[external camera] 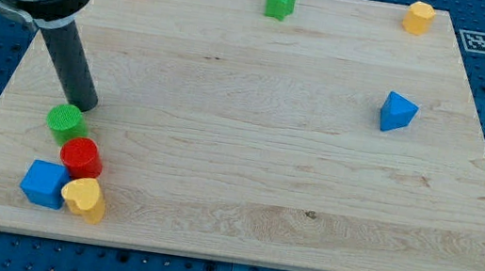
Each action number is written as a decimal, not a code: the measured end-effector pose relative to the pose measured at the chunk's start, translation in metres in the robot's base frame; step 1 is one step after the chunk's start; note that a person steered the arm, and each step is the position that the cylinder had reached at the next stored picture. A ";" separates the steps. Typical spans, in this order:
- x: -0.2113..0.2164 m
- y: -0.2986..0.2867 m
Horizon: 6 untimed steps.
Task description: Slide green circle towards bottom left
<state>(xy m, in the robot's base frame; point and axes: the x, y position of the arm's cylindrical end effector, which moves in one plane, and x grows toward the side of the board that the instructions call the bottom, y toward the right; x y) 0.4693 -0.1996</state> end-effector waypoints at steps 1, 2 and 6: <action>0.012 0.001; 0.027 0.001; -0.046 0.082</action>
